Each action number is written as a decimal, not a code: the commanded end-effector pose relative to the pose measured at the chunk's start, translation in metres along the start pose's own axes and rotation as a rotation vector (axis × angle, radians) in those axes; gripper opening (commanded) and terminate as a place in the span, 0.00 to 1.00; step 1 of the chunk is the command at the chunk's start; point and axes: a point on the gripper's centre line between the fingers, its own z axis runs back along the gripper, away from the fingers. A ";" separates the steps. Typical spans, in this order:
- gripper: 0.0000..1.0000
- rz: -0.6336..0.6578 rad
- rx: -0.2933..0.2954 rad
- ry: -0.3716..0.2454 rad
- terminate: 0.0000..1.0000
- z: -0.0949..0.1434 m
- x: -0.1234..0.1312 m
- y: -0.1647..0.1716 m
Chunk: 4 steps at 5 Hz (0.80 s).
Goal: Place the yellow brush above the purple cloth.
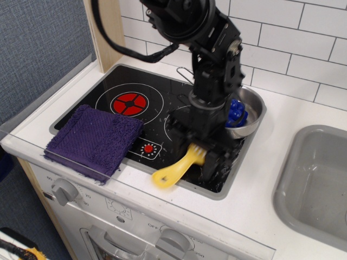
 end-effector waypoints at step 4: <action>0.00 0.471 0.087 -0.062 0.00 0.038 0.036 0.187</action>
